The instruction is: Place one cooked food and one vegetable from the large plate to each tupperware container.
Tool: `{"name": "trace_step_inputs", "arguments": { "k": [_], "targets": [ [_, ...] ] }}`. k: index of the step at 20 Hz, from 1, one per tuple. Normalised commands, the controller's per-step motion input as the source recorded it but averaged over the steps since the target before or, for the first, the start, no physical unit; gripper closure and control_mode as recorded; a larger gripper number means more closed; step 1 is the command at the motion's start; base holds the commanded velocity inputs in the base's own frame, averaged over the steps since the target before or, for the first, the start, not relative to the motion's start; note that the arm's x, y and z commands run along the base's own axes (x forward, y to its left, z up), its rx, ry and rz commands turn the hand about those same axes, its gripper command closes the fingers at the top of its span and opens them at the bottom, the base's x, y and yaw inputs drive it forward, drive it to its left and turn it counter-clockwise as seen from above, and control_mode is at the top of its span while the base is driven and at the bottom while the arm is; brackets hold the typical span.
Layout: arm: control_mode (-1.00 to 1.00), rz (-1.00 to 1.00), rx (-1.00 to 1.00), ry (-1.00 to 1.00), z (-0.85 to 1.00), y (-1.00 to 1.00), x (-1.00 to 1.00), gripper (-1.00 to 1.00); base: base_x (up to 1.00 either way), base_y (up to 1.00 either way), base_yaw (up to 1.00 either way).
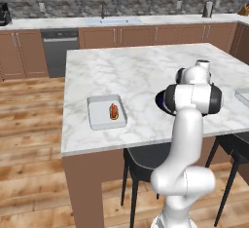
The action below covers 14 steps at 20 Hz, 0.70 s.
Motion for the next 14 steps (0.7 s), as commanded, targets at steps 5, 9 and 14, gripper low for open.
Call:
{"name": "trace_step_inputs", "arguments": {
  "k": [5, 9, 14],
  "targets": [
    [-1.0, 0.07, 0.04, 0.0, -0.18, -0.02, 0.05, -1.0, 0.0, 0.0, 0.0],
    [-1.0, 0.01, 0.0, 0.0, -0.34, 0.05, -0.16, -1.0, 0.0, 0.0, 0.0],
    [-1.0, 0.0, 0.0, 0.0, -0.35, 0.15, -0.01, -1.0, 0.0, 0.0, 0.0]
  ]
}}
